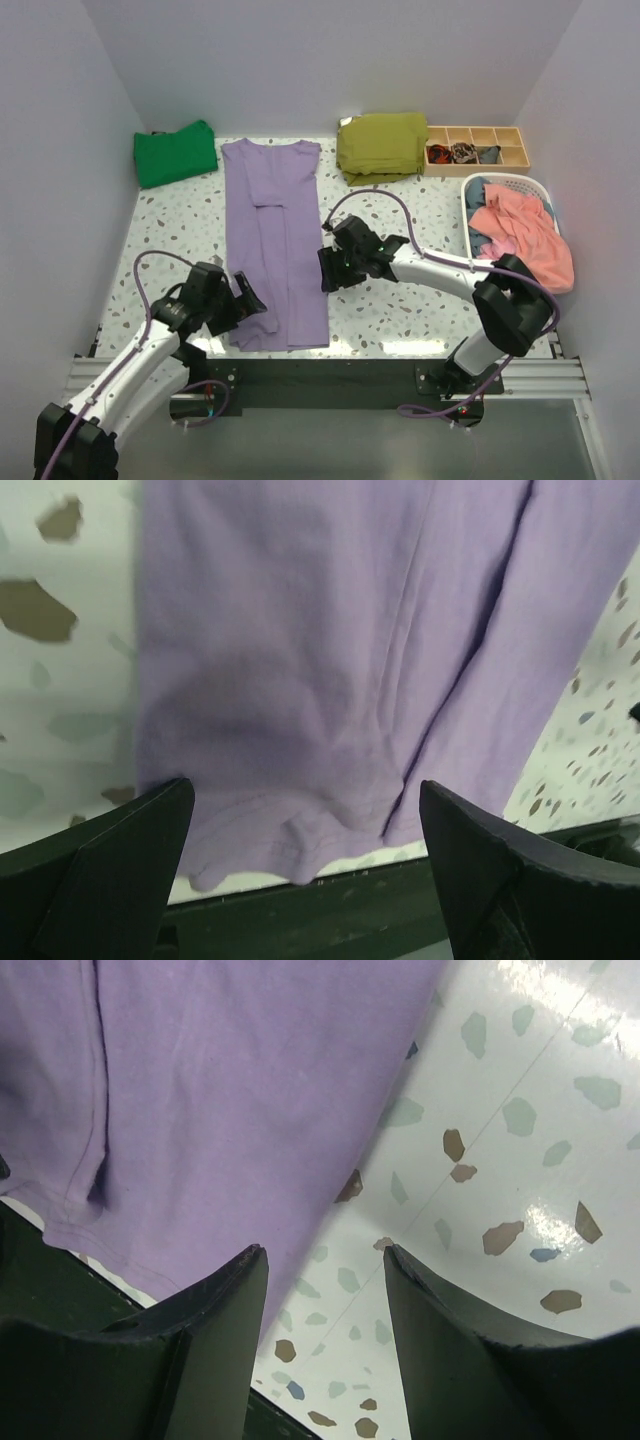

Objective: Fold and stack the t-shirts
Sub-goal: Rotate the tshirt 90 degrees, then grab the bottom of the folded rectangular tshirt with both arms

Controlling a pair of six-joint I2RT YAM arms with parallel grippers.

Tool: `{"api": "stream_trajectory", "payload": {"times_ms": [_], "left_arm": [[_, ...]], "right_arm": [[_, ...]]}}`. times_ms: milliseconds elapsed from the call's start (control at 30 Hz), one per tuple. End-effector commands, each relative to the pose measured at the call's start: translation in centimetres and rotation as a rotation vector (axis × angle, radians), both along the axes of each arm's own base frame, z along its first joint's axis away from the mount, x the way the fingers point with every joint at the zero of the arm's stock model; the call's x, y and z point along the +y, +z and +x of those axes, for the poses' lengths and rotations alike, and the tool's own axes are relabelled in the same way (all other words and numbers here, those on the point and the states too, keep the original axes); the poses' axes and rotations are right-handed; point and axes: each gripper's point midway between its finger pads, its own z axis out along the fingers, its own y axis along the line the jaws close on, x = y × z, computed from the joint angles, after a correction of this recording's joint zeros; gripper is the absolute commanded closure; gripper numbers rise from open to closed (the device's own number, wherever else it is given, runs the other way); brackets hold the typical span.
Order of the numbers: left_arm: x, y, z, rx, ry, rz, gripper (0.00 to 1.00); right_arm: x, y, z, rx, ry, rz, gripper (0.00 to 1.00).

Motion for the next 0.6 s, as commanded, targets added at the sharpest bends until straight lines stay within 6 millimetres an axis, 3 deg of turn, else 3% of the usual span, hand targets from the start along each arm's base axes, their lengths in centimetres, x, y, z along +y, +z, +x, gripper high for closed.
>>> {"api": "stream_trajectory", "payload": {"times_ms": [0,200,300,333,433,500,567], "left_arm": [[1.1,-0.4,-1.9,0.101,0.061,0.158,0.0],[0.7,-0.2,-3.0,0.129,0.042,0.193,0.0],[1.5,2.1,-1.7,0.045,0.077,0.226,0.0],[1.5,3.9,-0.9,0.0,0.1,0.219,0.0],[2.6,6.7,0.1,-0.064,0.147,0.259,0.0],[3.5,7.4,0.3,-0.068,0.167,0.31,0.0],[3.9,6.6,0.2,-0.039,0.16,0.352,0.0]], "right_arm": [[-0.2,1.1,-0.9,0.004,-0.016,0.044,0.46],[-1.0,1.1,-1.6,0.0,-0.019,0.049,0.46],[-0.6,1.6,-1.9,-0.009,0.015,0.085,0.45],[-0.5,1.8,-1.9,-0.01,0.011,0.093,0.46],[-1.0,1.8,-2.2,0.001,-0.029,0.091,0.45],[-1.5,1.6,-2.6,0.018,-0.055,0.093,0.45],[-1.4,1.1,-3.4,0.065,-0.076,0.12,0.45]]}}
